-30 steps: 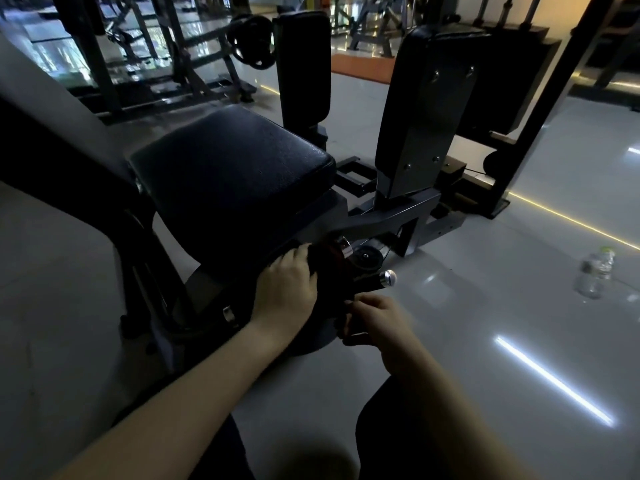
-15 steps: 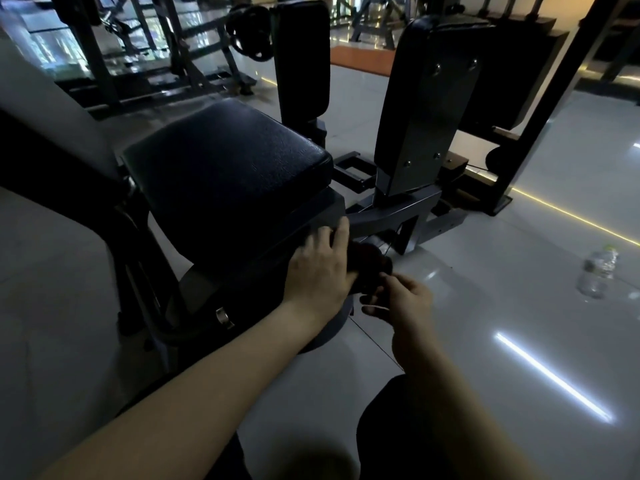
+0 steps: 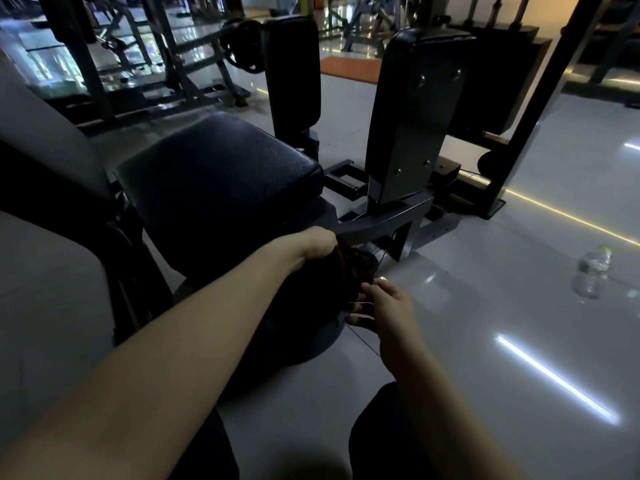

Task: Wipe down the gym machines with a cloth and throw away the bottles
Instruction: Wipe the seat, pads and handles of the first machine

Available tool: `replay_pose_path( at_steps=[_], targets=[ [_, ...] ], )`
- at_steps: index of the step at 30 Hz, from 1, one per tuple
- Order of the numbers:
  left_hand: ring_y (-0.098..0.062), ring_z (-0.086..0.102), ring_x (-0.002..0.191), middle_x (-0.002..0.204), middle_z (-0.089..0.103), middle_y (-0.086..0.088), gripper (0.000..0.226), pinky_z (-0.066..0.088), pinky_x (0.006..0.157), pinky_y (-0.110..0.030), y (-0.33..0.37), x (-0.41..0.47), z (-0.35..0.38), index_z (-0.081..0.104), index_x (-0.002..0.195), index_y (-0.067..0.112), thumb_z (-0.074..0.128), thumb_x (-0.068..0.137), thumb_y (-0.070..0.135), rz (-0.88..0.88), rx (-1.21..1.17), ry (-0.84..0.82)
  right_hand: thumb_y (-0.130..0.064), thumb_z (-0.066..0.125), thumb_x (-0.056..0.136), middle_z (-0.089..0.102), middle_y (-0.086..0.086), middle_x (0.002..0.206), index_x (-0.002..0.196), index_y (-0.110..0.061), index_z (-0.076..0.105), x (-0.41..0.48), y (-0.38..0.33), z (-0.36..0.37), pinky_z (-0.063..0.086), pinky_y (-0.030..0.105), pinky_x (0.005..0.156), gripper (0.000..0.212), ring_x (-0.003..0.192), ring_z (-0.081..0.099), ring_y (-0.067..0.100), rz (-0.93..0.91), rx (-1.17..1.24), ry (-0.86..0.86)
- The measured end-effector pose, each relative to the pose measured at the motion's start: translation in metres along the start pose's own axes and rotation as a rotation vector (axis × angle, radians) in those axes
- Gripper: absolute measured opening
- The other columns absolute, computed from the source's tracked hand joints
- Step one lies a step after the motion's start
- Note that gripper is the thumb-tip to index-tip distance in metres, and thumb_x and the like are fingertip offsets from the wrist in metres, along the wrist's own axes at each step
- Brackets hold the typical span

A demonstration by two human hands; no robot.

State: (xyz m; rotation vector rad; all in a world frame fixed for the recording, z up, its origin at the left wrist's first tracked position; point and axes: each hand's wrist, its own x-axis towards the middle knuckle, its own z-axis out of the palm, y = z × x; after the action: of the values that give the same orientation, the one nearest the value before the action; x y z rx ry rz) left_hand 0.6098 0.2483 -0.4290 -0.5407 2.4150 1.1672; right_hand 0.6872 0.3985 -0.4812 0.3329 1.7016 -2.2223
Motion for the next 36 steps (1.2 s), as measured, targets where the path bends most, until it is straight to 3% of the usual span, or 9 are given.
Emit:
replay_pose_path(
  at_steps=[5, 10, 13, 18, 21, 23, 27, 32, 36],
  targets=[
    [-0.036, 0.062, 0.112, 0.118, 0.067, -0.018, 0.037, 0.046, 0.085, -0.032, -0.012, -0.006, 0.008, 0.061, 0.126, -0.003, 0.043, 0.107, 0.022, 0.156, 0.145, 0.308, -0.005, 0.046, 0.101, 0.061, 0.022, 0.088, 0.116, 0.005, 0.057, 0.0, -0.006, -0.013, 0.057, 0.03, 0.056, 0.021, 0.073, 0.065, 0.031, 0.011, 0.052, 0.071],
    [-0.032, 0.07, 0.083, 0.095, 0.069, -0.011, 0.029, 0.051, 0.064, -0.038, -0.079, -0.071, 0.018, 0.061, 0.118, 0.008, 0.05, 0.097, 0.023, 0.685, 0.685, 0.725, -0.009, 0.052, 0.1, 0.056, 0.02, 0.088, 0.111, 0.002, 0.061, -0.002, 0.003, -0.009, 0.053, 0.037, 0.063, 0.018, 0.08, 0.057, 0.033, 0.031, 0.035, 0.027],
    [-0.019, 0.064, 0.06, 0.072, 0.065, -0.002, 0.023, 0.051, 0.049, -0.032, -0.093, -0.097, 0.003, 0.064, 0.098, 0.009, 0.051, 0.096, 0.028, 0.794, 0.607, 0.823, -0.02, 0.059, 0.098, 0.057, 0.018, 0.083, 0.104, -0.003, 0.065, -0.009, 0.005, -0.004, 0.054, 0.039, 0.067, 0.019, 0.073, 0.061, 0.029, 0.026, 0.015, -0.065],
    [-0.004, 0.068, 0.083, 0.088, 0.07, 0.004, 0.007, 0.054, 0.068, -0.019, -0.06, -0.111, 0.016, 0.066, 0.101, 0.022, 0.062, 0.096, 0.018, 0.447, -0.167, 0.39, -0.047, 0.068, 0.086, 0.072, 0.01, 0.108, 0.116, -0.017, 0.068, -0.032, 0.003, 0.013, 0.057, 0.039, 0.082, 0.042, 0.097, 0.07, 0.026, -0.011, 0.093, -0.329],
    [-0.016, 0.071, 0.093, 0.108, 0.071, -0.013, 0.03, 0.057, 0.077, -0.027, -0.036, -0.112, 0.014, 0.067, 0.115, 0.021, 0.051, 0.095, 0.004, 0.288, -0.476, -0.033, -0.03, 0.07, 0.088, 0.07, 0.015, 0.115, 0.124, -0.02, 0.063, -0.037, -0.004, 0.01, 0.058, 0.045, 0.086, 0.038, 0.105, 0.069, 0.032, -0.011, 0.131, -0.324],
    [-0.008, 0.071, 0.082, 0.111, 0.071, -0.013, 0.03, 0.055, 0.066, -0.019, -0.033, -0.117, 0.003, 0.068, 0.114, 0.015, 0.049, 0.095, 0.004, 0.342, -0.489, -0.086, -0.01, 0.06, 0.094, 0.07, 0.017, 0.111, 0.123, -0.018, 0.062, -0.034, -0.015, -0.003, 0.059, 0.034, 0.07, 0.031, 0.094, 0.072, 0.03, -0.009, 0.068, -0.253],
    [-0.007, 0.067, 0.092, 0.1, 0.069, 0.011, 0.024, 0.055, 0.079, -0.028, -0.055, -0.094, -0.014, 0.067, 0.111, 0.028, 0.063, 0.091, 0.04, 0.585, 0.342, 0.518, -0.011, 0.047, 0.102, 0.063, 0.008, 0.108, 0.114, -0.029, 0.057, -0.011, -0.039, -0.02, 0.055, 0.023, 0.054, 0.025, 0.083, 0.07, 0.021, -0.121, 0.045, 0.04],
    [-0.026, 0.065, 0.108, 0.116, 0.067, -0.007, 0.036, 0.053, 0.089, -0.038, -0.067, -0.054, 0.002, 0.06, 0.12, 0.016, 0.053, 0.097, 0.043, 0.438, 0.934, 0.397, -0.051, 0.05, 0.091, 0.065, -0.003, 0.116, 0.111, -0.042, 0.061, 0.019, -0.012, 0.037, 0.053, 0.041, 0.096, 0.025, 0.108, 0.063, 0.014, -0.302, -0.242, -0.092],
    [-0.029, 0.069, 0.096, 0.102, 0.069, -0.011, 0.014, 0.047, 0.072, -0.033, -0.074, -0.045, 0.008, 0.057, 0.097, 0.016, 0.044, 0.098, 0.014, 0.489, 0.902, 0.442, -0.042, 0.05, 0.098, 0.068, -0.006, 0.088, 0.099, -0.021, 0.065, 0.05, -0.002, 0.064, 0.053, 0.039, 0.077, 0.026, 0.083, 0.064, 0.007, -0.511, -0.429, 0.013]
  ],
)
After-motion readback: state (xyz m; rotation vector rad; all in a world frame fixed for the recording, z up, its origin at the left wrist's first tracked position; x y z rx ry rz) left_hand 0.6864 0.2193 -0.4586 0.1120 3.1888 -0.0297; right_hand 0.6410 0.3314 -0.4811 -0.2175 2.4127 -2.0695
